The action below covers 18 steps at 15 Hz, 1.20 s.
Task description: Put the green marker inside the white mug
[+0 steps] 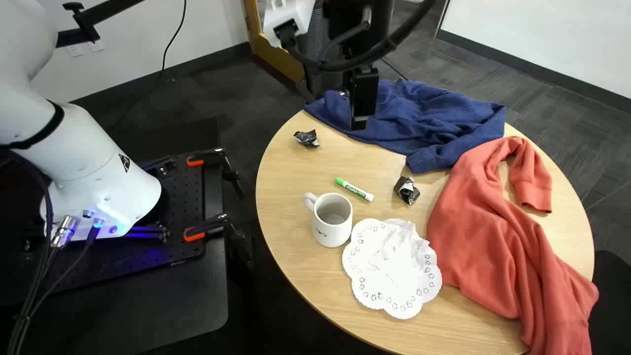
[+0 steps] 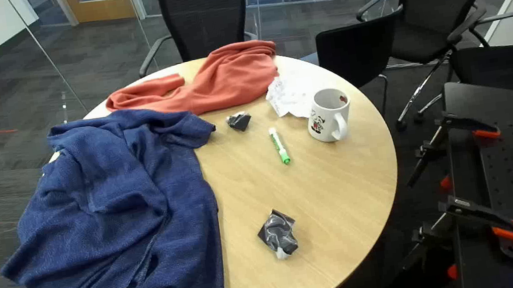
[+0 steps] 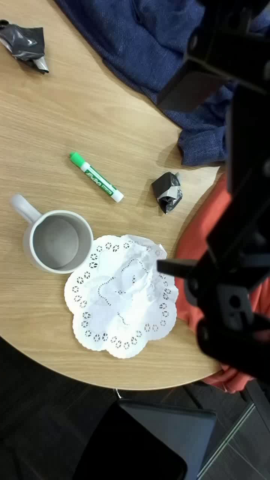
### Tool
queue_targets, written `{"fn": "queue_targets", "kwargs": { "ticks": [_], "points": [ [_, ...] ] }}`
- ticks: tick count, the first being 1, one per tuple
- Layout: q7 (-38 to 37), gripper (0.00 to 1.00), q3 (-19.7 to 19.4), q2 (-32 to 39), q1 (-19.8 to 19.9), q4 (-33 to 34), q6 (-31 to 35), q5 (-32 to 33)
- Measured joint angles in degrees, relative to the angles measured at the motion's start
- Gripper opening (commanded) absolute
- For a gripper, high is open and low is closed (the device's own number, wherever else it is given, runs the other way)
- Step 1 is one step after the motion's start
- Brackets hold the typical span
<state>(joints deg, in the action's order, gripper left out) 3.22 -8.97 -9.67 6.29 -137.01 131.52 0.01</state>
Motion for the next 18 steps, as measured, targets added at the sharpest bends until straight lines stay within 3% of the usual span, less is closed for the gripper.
{"fn": "queue_targets", "kwargs": {
  "ticks": [12, 18],
  "points": [
    [-0.02, 1.0, 0.04, 0.06, 0.0, 0.0, 0.02, -0.01],
    [-2.51, 1.0, 2.11, 2.49, -0.52, -0.01, 0.79, -0.5]
  ]
}}
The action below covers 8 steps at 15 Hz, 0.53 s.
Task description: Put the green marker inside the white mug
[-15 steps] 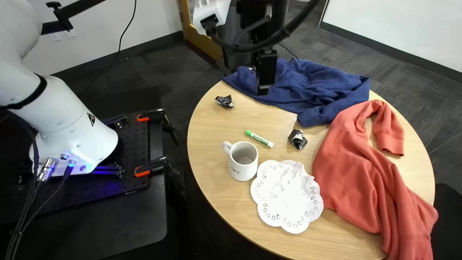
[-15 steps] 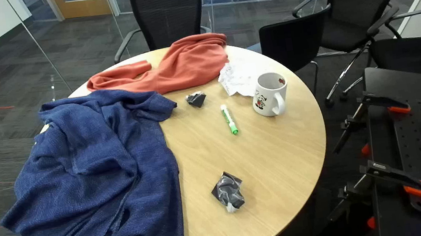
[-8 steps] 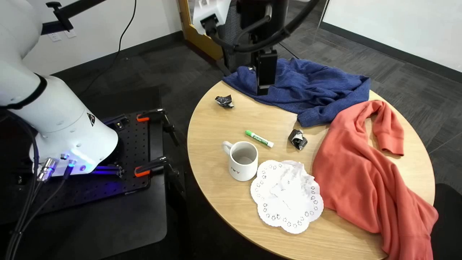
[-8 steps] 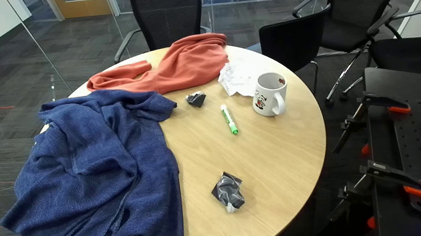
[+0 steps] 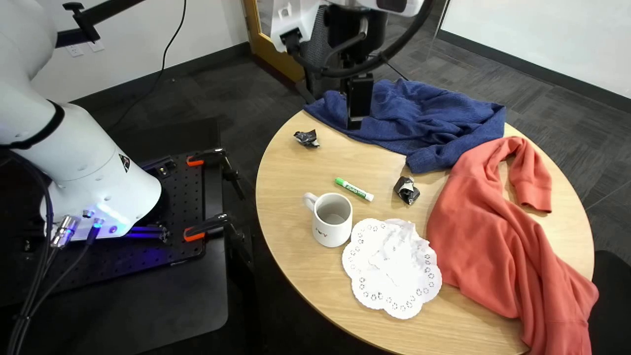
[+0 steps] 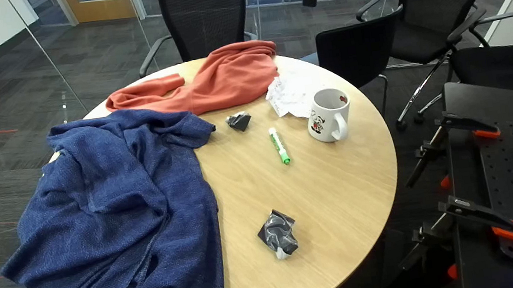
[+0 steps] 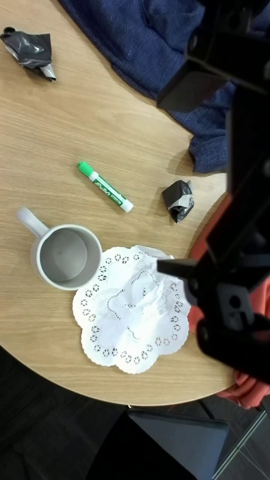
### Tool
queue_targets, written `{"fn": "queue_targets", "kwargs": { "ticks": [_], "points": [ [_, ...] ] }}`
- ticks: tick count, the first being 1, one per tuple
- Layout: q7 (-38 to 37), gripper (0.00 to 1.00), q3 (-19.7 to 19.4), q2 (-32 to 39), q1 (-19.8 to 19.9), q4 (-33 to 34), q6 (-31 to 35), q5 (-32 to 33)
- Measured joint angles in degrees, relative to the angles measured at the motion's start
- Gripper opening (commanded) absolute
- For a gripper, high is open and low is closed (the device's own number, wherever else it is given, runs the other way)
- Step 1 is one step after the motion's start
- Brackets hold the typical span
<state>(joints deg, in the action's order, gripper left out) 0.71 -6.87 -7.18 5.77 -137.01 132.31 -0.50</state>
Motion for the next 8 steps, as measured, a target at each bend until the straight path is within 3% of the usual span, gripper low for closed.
{"fn": "queue_targets", "kwargs": {
  "ticks": [8],
  "points": [
    [-14.52, 1.0, 2.84, 9.49, -1.25, -0.74, 10.86, -0.78]
  ]
}}
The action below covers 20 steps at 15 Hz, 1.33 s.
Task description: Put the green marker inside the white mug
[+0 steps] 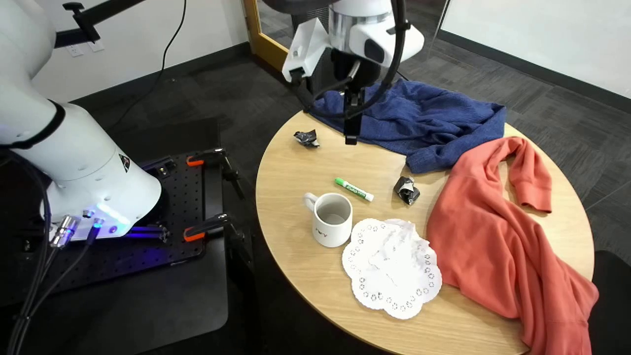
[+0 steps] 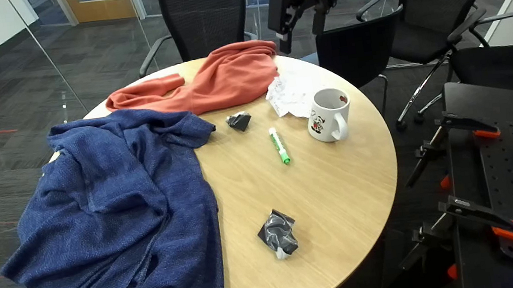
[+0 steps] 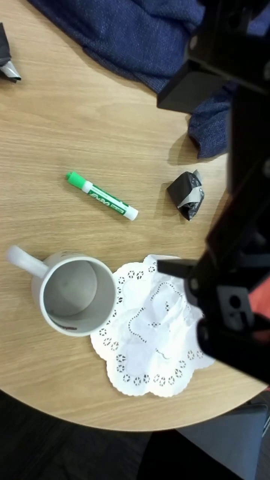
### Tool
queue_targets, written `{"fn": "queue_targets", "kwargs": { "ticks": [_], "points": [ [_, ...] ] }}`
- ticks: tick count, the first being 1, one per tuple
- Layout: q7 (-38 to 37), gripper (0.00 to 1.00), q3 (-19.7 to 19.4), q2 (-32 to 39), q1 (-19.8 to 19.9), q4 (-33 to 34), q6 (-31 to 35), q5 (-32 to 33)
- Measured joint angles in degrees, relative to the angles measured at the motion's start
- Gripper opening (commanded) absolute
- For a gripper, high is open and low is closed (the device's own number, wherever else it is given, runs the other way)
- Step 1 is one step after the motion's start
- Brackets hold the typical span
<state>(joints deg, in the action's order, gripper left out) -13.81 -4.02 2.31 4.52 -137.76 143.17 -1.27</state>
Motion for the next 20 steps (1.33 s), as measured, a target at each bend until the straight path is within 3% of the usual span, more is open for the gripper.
{"fn": "queue_targets", "kwargs": {
  "ticks": [10, 20],
  "points": [
    [-13.38, 1.0, -0.55, 14.86, -3.36, 0.62, 14.47, -0.11],
    [-13.54, 1.0, -0.74, 17.42, -4.52, 1.81, 14.72, -3.25]
  ]
}}
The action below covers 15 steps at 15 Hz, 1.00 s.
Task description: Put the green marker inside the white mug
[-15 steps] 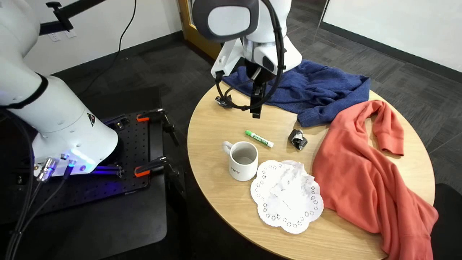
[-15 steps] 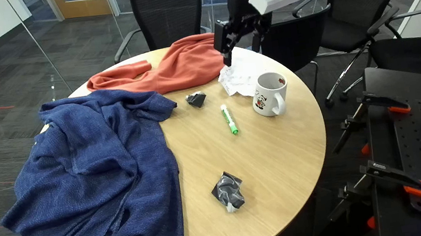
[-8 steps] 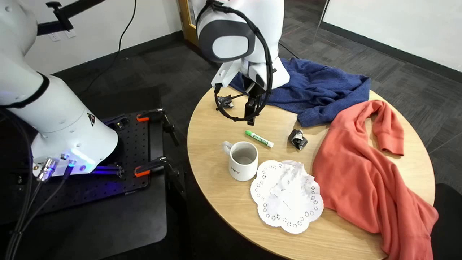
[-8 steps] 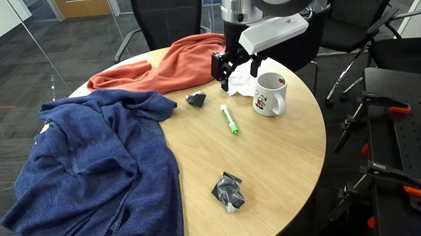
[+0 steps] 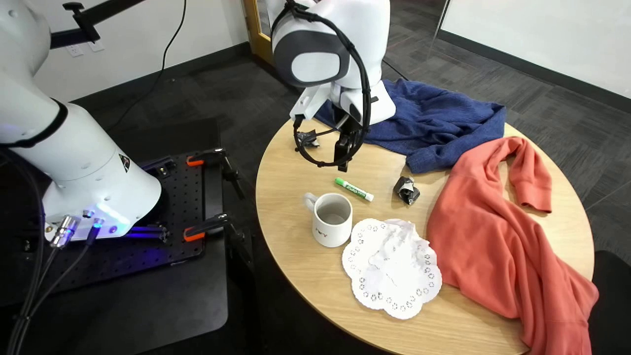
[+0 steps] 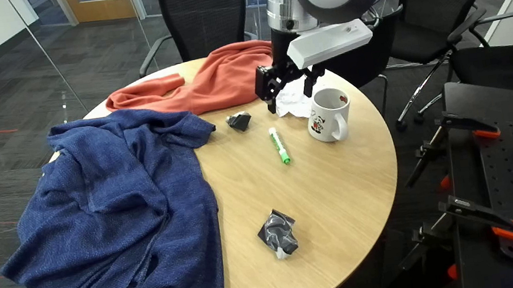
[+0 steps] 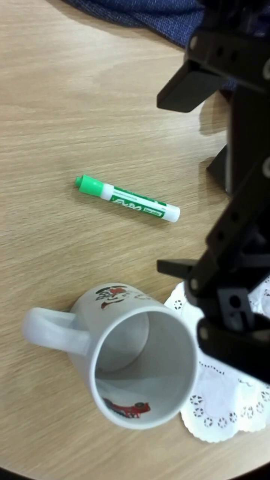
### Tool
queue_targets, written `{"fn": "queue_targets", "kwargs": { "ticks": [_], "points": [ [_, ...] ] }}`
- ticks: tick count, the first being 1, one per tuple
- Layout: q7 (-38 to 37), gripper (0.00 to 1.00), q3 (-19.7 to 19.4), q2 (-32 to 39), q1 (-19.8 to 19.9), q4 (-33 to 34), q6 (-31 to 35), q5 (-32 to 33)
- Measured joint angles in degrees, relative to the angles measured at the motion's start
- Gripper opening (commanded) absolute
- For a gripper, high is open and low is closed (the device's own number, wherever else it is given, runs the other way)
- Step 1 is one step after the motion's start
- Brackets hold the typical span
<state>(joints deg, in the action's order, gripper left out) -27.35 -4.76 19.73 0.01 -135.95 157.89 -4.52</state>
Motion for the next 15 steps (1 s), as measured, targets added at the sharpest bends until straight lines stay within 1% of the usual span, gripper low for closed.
{"fn": "queue_targets", "kwargs": {
  "ticks": [2, 8, 11, 15],
  "points": [
    [-0.97, 1.0, -0.4, 1.57, -0.49, 1.2, 0.0, -0.44],
    [-6.91, 1.0, -3.05, 9.09, -3.69, 6.59, 0.67, -1.19],
    [-8.8, 1.0, -3.17, 13.13, -4.27, 9.28, 2.01, -2.91],
    [-9.25, 1.0, -3.27, 18.12, -4.49, 12.45, 3.91, -5.28]
  ]
}}
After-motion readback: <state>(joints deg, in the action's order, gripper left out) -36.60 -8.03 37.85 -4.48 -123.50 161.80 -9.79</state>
